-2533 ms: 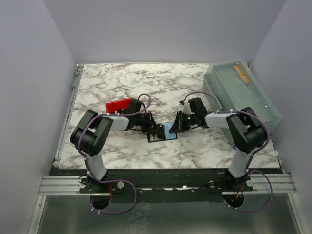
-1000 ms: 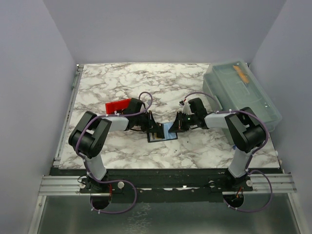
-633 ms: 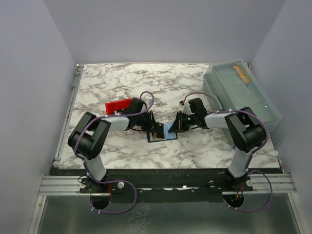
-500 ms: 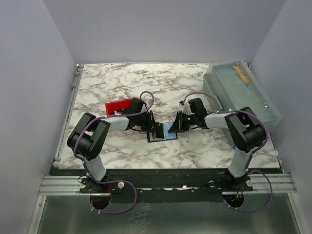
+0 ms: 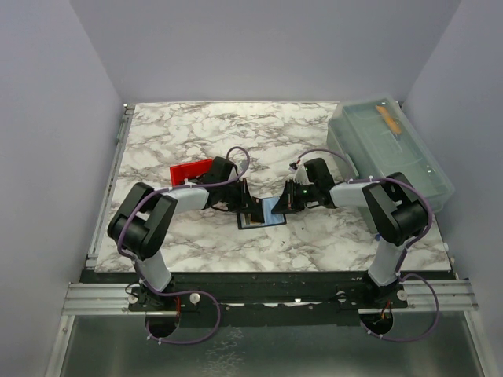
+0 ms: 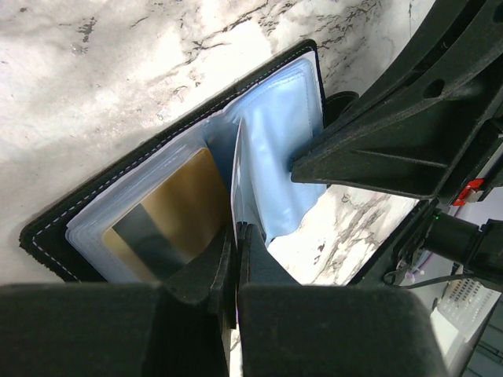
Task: Put the credit cards into the card holder
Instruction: Insert the credit card into the card holder.
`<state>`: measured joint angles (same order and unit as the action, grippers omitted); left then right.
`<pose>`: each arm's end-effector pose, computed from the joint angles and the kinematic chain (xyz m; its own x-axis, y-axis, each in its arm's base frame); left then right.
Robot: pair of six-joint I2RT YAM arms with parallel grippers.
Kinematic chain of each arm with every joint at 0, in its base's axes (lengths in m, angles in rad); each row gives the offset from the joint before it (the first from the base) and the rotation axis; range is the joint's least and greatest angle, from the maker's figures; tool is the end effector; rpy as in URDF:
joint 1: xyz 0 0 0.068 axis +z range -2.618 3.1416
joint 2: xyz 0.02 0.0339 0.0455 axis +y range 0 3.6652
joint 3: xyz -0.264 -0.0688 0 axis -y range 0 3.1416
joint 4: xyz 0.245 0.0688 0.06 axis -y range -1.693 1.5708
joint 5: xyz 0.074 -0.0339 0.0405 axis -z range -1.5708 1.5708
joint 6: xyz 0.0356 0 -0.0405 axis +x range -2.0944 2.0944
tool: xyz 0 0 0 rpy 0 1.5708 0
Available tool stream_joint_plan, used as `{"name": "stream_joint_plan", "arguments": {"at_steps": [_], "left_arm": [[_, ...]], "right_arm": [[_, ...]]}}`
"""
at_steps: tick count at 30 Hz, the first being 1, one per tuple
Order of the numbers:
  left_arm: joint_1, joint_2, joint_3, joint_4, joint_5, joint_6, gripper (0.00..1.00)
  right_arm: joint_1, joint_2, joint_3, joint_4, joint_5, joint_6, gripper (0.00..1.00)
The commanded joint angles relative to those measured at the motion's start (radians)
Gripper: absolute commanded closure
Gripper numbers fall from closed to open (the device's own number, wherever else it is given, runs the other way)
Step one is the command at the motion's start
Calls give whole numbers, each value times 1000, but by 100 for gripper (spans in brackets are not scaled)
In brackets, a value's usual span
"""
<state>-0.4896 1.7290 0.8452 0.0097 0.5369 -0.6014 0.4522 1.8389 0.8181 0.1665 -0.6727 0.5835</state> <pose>0.2831 -0.1715 0.1426 -0.9506 -0.0443 -0.3071 0.1891 0.7021 -0.6865 0.2926 0.1668 0.1138 -0.9572 0.0141 -0.2892 -0.2187 0.6194 0.7540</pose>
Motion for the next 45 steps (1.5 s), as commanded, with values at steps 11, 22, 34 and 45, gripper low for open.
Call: {"name": "stream_joint_plan", "arguments": {"at_steps": [11,22,34,45], "left_arm": [[-11,-10,34,-106,-186,84,100],[-15,41,-4,-4,-85,28,100],[8,52,-77,148,23,-65,100],[8,44,-115,198,20,-112,100]], "right_arm": [[4,54,-36,-73,56,-25,95],[4,51,-41,-64,48,-18,95],[5,-19,-36,-137,117,-29,93],[5,-90,36,-375,267,-158,66]]}}
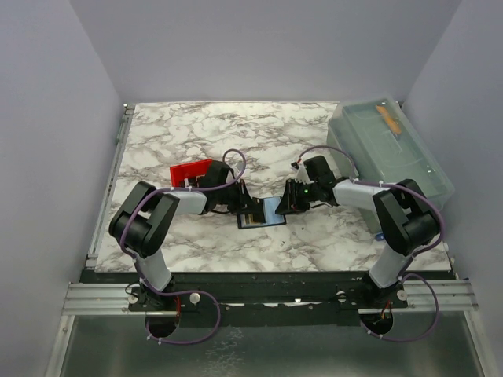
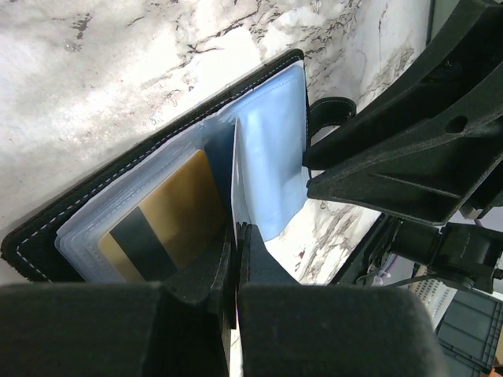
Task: Put the credit cards into the card holder
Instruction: Insert the credit card into the card holder.
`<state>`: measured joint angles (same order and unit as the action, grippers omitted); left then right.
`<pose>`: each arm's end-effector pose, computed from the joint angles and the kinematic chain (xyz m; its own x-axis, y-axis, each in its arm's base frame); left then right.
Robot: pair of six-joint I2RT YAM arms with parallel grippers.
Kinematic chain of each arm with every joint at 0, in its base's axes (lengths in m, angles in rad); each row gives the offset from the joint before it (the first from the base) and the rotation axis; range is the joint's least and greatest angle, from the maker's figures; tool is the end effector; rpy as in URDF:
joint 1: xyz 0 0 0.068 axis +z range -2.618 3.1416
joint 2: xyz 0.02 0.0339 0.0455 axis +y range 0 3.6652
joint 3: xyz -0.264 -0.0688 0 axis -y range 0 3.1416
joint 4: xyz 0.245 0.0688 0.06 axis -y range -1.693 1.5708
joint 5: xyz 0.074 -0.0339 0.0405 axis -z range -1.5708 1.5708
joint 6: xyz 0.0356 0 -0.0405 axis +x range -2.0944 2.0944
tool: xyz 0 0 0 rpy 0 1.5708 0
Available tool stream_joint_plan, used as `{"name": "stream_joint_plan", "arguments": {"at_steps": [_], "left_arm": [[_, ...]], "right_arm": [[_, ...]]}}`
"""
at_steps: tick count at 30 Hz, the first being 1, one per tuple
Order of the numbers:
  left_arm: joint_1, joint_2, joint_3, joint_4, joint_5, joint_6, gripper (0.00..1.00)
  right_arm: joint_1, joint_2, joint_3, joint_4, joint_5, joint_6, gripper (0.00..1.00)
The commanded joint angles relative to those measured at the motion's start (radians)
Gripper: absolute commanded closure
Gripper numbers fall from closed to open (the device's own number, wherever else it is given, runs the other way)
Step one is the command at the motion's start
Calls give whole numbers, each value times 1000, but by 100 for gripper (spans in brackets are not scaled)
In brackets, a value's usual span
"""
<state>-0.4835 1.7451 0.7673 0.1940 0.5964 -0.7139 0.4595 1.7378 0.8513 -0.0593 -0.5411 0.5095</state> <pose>0.2791 -0.1691 0.1308 -0.9549 -0.1105 -0.2757 0.1476 0.6288 -0.7634 0.2844 0.1612 0.1372 -0.9517 -0.0045 -0.3070 -0.2132 0.7294 0.6500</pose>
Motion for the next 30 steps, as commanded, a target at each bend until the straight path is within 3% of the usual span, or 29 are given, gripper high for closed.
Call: {"name": "stream_joint_plan", "arguments": {"at_steps": [1,4,8,13,18,23,26,30], "left_arm": [[3,31,-40,24,-36,-10,100],[2,45,-53,78,-10,-46,100],[2,68,-77,181,33,-97,100],[2,83,-117,291,20,-159,100],[-2,139,-148,447,39,-268,100],[-23,155,-137,452,4,-297,100],[-35,147,-133,425,-17,-309,79],[-37,75,-116,229,-67,-244,60]], "right_arm": [[-2,16,2,-150,138,-84,66],[-4,24,-9,-132,138,-72,67],[-3,55,-28,-87,123,-52,80],[-3,77,-47,-38,105,-37,88],[-3,96,-49,-14,91,-29,90],[-3,100,-50,3,79,-19,91],[-3,101,-50,4,78,-17,91],[-3,93,-53,-3,83,-23,91]]}}
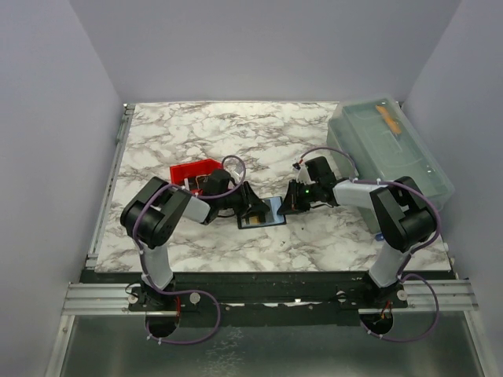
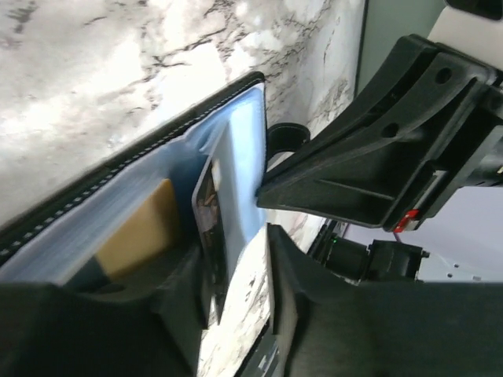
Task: Put the credit cards into the card holder
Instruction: Insert the credit card into the card holder.
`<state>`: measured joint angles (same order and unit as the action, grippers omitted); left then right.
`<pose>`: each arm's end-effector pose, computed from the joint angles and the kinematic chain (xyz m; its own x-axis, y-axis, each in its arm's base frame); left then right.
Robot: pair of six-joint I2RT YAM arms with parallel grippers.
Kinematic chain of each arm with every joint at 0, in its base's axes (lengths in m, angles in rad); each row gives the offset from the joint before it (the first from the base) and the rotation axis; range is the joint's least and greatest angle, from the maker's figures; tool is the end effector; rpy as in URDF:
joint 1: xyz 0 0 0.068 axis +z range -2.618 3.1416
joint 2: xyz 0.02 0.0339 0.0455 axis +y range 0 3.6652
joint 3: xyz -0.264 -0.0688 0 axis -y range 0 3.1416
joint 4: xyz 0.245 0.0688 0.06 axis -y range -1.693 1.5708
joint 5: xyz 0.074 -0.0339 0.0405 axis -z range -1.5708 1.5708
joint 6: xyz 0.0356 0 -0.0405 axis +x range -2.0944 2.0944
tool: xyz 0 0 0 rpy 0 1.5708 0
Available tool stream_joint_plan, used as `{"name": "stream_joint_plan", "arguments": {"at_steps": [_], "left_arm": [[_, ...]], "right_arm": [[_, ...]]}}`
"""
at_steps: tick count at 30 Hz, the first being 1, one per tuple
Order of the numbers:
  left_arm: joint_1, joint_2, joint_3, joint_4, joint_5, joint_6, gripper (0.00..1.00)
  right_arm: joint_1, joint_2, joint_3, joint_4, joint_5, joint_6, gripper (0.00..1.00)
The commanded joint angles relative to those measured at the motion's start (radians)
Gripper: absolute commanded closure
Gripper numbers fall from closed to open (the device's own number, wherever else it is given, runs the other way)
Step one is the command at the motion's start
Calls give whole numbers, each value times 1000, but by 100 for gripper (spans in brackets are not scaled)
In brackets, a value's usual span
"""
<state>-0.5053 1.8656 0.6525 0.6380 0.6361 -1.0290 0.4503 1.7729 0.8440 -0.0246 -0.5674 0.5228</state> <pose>0.2740 -0.1757 0.1018 -0.9528 -0.2606 -0.1559 0.0180 0.4641 -0.8856 0.2869 0.1600 0.1270 -0.9592 0.0040 -0.2827 -0.1941 0.7177 0.6687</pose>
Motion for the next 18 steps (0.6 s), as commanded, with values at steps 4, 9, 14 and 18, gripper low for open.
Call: {"name": "stream_joint_plan", "arguments": {"at_steps": [4,9,14,18], "left_arm": [[-16,-97,86,-497,-188,179,38],[-18,-110,149,-670,-264,205,27],[-22,-129,196,-771,-334,223,26],[-31,-108,224,-798,-354,215,26]], "right_arm": [[7,53,-51,-38,109,-38,92],[6,48,-49,-38,104,-38,92],[7,47,-52,-38,104,-38,92],[7,51,-53,-32,98,-36,92]]}}
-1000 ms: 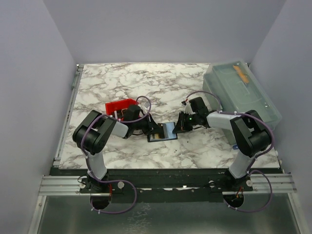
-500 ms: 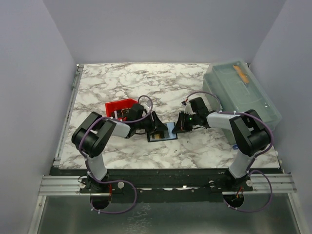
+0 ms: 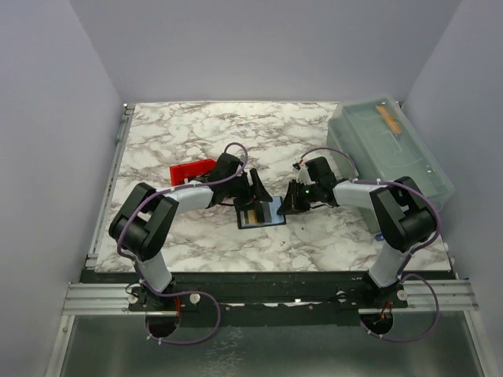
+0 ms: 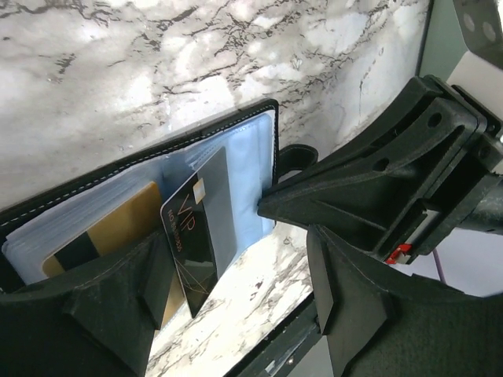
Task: Put the credit cards into the card holder
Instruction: Insert the credit card into the card holder.
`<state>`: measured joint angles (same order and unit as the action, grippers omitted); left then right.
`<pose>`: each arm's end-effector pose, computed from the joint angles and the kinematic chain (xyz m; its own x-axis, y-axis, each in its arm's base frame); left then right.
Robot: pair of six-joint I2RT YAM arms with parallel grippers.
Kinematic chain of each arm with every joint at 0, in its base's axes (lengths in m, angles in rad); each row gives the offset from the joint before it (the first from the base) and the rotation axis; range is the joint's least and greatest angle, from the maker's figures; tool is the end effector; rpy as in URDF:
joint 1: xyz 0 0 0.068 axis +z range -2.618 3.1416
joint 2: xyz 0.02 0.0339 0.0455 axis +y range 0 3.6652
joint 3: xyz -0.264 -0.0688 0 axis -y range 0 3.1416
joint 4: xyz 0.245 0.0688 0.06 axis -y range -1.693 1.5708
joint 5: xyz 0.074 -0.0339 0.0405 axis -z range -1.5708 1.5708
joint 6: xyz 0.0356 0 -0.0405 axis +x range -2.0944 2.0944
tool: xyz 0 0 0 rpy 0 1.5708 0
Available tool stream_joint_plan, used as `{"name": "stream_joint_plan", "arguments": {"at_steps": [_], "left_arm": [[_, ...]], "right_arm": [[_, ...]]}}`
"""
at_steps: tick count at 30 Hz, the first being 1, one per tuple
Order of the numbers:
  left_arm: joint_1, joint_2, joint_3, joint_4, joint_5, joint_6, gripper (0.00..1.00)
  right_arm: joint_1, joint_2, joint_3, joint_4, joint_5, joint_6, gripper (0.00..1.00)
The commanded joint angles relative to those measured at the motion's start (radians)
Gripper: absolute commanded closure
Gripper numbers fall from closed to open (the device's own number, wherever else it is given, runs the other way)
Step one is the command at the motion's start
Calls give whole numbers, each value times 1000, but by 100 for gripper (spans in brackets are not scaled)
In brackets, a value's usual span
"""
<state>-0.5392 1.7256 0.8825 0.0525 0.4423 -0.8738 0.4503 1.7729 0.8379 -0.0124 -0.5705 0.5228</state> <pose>0.2866 -0.1893 0.1558 -0.9454 -0.2419 -0.2183 -0.0040 0.6784 -0.7347 0.2864 0.1598 0.1262 -0.9580 0.0037 -0.2869 -0.1983 0.7141 0.6714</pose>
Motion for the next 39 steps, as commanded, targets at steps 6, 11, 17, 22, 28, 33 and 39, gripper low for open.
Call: {"name": "stream_joint_plan", "arguments": {"at_steps": [6,11,17,22,28,33,39], "left_arm": [[-115,102,89,-224,-229,-27,28],[-156,147,204,-435,-384,-49,26],[-146,80,197,-508,-456,-20,24],[-149,124,206,-500,-383,-22,24],[-164,139,193,-389,-259,-86,26],[-159,58,105,-198,-131,-194,27],[-69,-125,-13,-205,-151,-155,19]], "right_arm": [[6,56,-42,-39,97,-35,92],[5,48,-42,-36,91,-26,92],[6,41,-51,-37,96,-30,93],[6,48,-51,-29,92,-29,93],[7,45,-65,-9,80,-13,93],[6,18,-64,-16,78,5,93],[6,-78,-35,-95,97,9,91]]}}
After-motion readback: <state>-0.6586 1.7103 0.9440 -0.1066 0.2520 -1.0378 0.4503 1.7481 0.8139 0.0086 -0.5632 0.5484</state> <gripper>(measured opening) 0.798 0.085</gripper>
